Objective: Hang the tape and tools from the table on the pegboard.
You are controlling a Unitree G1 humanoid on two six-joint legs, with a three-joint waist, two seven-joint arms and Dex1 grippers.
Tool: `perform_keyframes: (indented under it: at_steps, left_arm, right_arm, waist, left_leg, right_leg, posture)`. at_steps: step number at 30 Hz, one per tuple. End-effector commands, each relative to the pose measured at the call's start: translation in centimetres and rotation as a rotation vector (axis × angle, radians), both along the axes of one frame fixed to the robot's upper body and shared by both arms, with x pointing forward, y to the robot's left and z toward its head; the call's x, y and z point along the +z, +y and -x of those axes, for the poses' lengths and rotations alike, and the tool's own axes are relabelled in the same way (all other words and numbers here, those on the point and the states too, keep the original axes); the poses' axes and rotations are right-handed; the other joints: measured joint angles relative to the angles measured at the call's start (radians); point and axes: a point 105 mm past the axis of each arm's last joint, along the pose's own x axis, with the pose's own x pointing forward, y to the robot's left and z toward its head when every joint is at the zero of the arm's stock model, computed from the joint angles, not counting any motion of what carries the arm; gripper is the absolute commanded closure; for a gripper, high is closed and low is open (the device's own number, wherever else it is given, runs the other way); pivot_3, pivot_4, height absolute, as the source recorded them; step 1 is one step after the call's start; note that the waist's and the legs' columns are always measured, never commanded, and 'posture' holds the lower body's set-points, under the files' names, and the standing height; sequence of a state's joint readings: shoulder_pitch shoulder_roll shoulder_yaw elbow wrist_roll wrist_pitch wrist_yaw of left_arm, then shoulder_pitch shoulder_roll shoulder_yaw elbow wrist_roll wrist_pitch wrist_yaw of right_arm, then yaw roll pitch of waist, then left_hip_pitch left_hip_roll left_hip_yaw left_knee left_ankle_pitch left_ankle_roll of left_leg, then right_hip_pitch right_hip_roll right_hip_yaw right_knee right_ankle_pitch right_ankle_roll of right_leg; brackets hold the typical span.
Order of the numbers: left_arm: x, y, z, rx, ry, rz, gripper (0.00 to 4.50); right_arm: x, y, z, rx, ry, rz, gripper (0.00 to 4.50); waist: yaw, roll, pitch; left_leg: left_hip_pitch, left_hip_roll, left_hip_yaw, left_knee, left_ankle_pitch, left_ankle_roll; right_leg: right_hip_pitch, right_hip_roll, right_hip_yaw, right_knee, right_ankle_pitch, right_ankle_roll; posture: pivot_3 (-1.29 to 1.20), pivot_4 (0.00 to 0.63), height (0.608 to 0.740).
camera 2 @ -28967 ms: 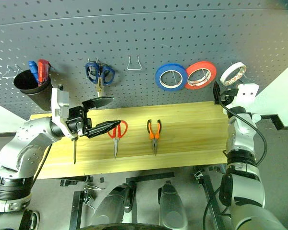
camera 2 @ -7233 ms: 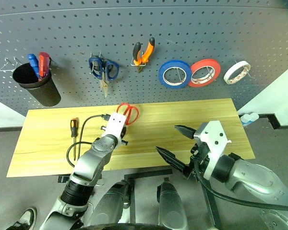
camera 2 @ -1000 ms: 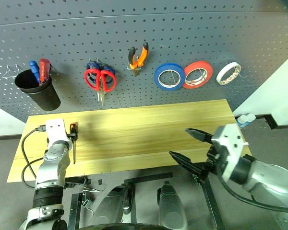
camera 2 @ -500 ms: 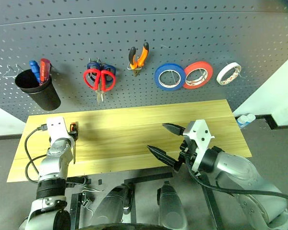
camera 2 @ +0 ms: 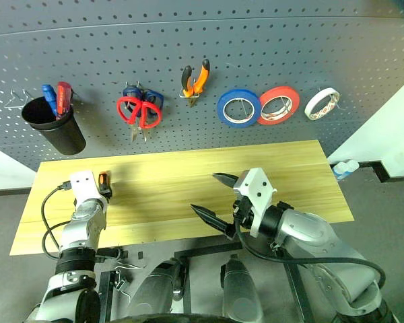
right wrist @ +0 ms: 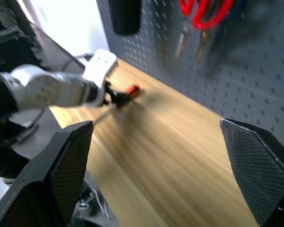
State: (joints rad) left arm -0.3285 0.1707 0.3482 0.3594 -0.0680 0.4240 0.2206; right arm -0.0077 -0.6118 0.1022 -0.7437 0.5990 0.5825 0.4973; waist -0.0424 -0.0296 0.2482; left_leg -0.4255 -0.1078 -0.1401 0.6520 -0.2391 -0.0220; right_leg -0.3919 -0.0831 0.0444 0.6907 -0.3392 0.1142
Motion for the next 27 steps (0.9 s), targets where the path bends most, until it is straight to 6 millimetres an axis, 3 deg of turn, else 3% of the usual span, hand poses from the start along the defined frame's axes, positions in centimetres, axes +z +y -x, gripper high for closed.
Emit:
perform_keyframes:
  at_steps: [1,9,27]
  left_arm:
    - [0.8,0.06,-0.48,0.0,-0.035,-0.008,0.87]
    - [0.69,-0.36,-0.36,-0.003,-0.034,0.004,0.87]
    - [-0.05,-0.27,-0.4,-0.004,-0.025,0.029,0.87]
  right_arm:
    - [0.06,0.69,-0.36,-0.001,-0.039,-0.01,0.0]
    - [-0.31,1.51,-0.6,0.008,-0.041,-0.031,0.0]
    - [-0.38,0.58,0.04,0.006,-0.014,-0.034,0.0]
  waist:
    - [-0.002,0.0,0.0]
    - [-0.001,0.0,0.0]
    - [-0.002,0.0,0.0]
  left_leg:
    - [0.0,0.0,0.0,0.0,0.0,0.0]
    - [0.0,0.0,0.0,-0.001,0.0,0.0]
    - [0.0,0.0,0.0,-0.002,0.0,0.0]
  right_leg:
    - [0.0,0.0,0.0,0.0,0.0,0.0]
    - [-0.001,0.0,0.0,0.0,0.0,0.0]
    - [-0.001,0.0,0.0,0.0,0.0,0.0]
  posture:
    - [-0.1,0.26,0.719]
    - [-0.1,0.261,0.719]
    - [-0.11,0.256,0.719]
